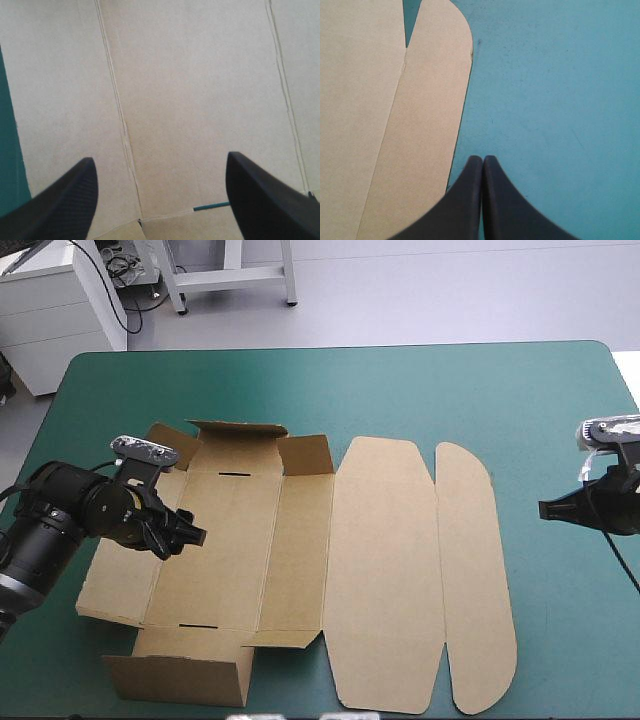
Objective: Fold the box
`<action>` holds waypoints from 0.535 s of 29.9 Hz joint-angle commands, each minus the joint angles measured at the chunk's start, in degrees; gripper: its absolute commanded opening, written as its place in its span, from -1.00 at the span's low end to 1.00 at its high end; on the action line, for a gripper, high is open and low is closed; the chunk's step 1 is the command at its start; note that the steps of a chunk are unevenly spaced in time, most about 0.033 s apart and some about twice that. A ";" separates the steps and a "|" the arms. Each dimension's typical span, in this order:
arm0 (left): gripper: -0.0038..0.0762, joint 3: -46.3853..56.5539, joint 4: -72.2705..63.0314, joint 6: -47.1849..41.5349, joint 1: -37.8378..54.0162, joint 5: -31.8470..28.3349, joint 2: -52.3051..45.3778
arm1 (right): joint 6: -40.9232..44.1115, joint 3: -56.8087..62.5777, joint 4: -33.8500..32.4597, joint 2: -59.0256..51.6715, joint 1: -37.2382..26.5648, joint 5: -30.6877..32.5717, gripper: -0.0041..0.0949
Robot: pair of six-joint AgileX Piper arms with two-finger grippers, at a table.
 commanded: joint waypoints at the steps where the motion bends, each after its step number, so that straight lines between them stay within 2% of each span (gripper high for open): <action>1: 0.41 -1.88 -1.67 -0.54 -0.01 0.21 -0.81 | -0.49 -1.35 0.74 -0.59 -0.37 -2.70 -0.96; 8: 0.41 -3.47 -0.16 -0.33 -0.01 -0.04 2.17 | -0.89 -1.35 1.17 -0.59 -0.37 -2.47 -0.96; 16: 0.41 -10.86 4.93 -0.33 -0.01 0.32 11.35 | -0.89 -1.35 1.17 -0.59 -0.37 -2.09 -0.96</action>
